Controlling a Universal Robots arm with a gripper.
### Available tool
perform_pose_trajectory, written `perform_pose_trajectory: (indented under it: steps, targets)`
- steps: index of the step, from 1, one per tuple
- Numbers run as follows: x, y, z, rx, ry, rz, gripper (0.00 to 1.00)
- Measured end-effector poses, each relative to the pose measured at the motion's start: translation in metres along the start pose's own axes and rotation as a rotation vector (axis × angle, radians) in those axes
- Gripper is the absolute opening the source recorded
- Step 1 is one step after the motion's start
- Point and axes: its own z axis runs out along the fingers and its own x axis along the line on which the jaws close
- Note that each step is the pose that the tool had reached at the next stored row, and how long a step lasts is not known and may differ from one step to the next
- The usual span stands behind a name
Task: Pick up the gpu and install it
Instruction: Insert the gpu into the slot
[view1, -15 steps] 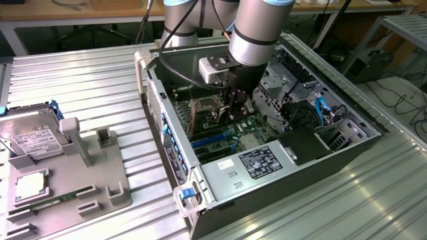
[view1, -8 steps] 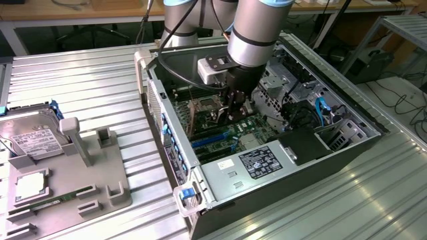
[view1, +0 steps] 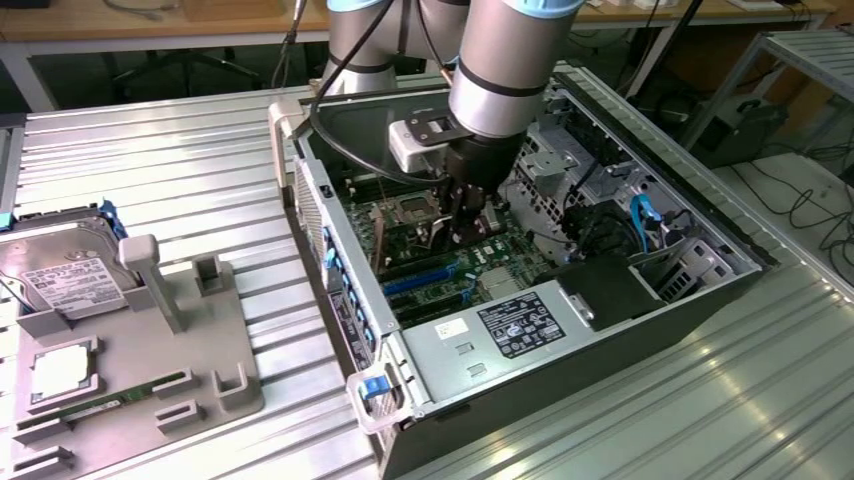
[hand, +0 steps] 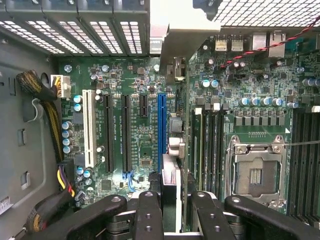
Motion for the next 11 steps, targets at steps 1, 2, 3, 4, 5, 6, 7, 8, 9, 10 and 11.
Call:
perform_pose_trajectory:
  steps: [1, 2, 3, 4, 5, 6, 7, 8, 9, 10, 11]
  targets:
    - [0.0, 0.0, 0.0001, 0.0001, -0.0002, 0.0, 0.28]
    - [0.0, 0.0001, 0.0001, 0.0001, -0.0002, 0.0, 0.28]
    - [0.0, 0.0001, 0.0001, 0.0001, -0.0002, 0.0, 0.28]
    - [0.0008, 0.0001, 0.0004, 0.0002, -0.0006, 0.0, 0.28]
    - [0.0026, 0.0001, 0.0004, 0.0001, -0.0004, 0.0, 0.28]
    - [0.0032, 0.0009, 0.0011, 0.0002, -0.0006, 0.0, 0.28]
    - [0.0033, 0.0021, 0.0018, 0.0002, -0.0005, -0.001, 0.28]
    - [0.0034, 0.0037, 0.0024, 0.0001, -0.0004, -0.001, 0.28]
    - [0.0037, 0.0047, 0.003, 0.0, -0.0005, -0.001, 0.28]
    - [0.0042, 0.0054, 0.0037, 0.0, -0.0005, -0.001, 0.28]
    - [0.0057, 0.0058, 0.0046, 0.0, -0.0006, -0.002, 0.28]
